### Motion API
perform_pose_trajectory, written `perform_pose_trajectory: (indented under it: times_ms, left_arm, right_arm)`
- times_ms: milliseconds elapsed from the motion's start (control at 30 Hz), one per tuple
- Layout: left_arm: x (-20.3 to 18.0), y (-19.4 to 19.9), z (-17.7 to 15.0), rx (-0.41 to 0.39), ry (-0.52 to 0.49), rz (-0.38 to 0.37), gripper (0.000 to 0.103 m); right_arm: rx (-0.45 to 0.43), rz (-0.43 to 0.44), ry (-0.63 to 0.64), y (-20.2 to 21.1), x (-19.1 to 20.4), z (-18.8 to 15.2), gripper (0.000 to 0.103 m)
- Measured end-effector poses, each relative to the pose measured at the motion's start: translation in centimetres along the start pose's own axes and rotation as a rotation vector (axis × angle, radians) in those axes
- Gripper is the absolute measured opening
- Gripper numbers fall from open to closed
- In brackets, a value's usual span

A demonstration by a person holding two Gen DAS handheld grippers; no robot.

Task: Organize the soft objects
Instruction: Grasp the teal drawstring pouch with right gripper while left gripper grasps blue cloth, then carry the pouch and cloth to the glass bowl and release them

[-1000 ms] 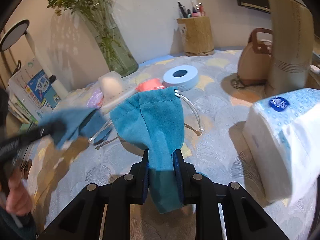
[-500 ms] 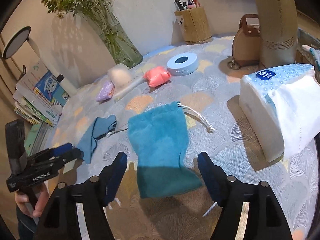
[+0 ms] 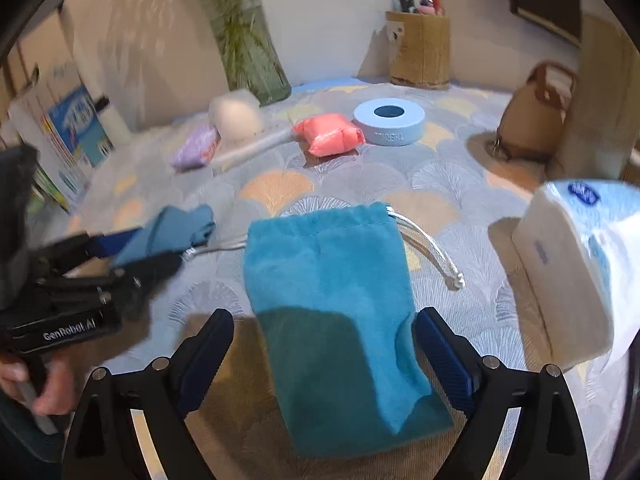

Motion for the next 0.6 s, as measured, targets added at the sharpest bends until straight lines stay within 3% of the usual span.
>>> perform_pose_trajectory:
  times_ms: [33, 100, 167, 300, 467, 600]
  left_arm:
    - [-0.2, 0.1, 0.0, -0.008, -0.007, -0.003, 0.013]
    - [-0.1, 0.3, 0.0, -0.021, -0.006, 0.003, 0.011]
    - [0.1, 0.9, 0.2, -0.051, 0.007, -0.010, 0.010]
    - [0.2, 1.9, 0.5, -0.074, 0.060, -0.056, 0.010]
    - [-2.0, 4.5, 1.2, -0.124, 0.062, -0.106, 0.010]
    - [-4.7, 7.0, 2.7, -0.171, 0.054, -0.164, 0.010]
  right_arm:
    - [0.000, -0.031, 0.015, -0.1, 0.2, 0.0, 0.084]
    - [-0.015, -0.072, 0.028, 0.0, 0.1, 0.0, 0.057]
    - [-0.037, -0.059, 0.008, 0.5, -0.3, 0.1, 0.036]
    - [-0.071, 0.023, -0.115, 1.3, -2.2, 0.0, 0.011]
    - [-0.129, 0.218, -0.272, 3.9, -3.4, -0.2, 0.011]
    - [-0.205, 0.300, -0.324, 7.4, -3.5, 0.3, 0.011]
Point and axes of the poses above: each gripper's, at about its wrist camera, not at the fingertips, and y roughly against the way its jaws point, x to its left, z to its top, the point moved 5 cm from there along -y, roughly the way its jaws point, and after that the axes turned 6 degrees about -x, right-handed, at the moved point
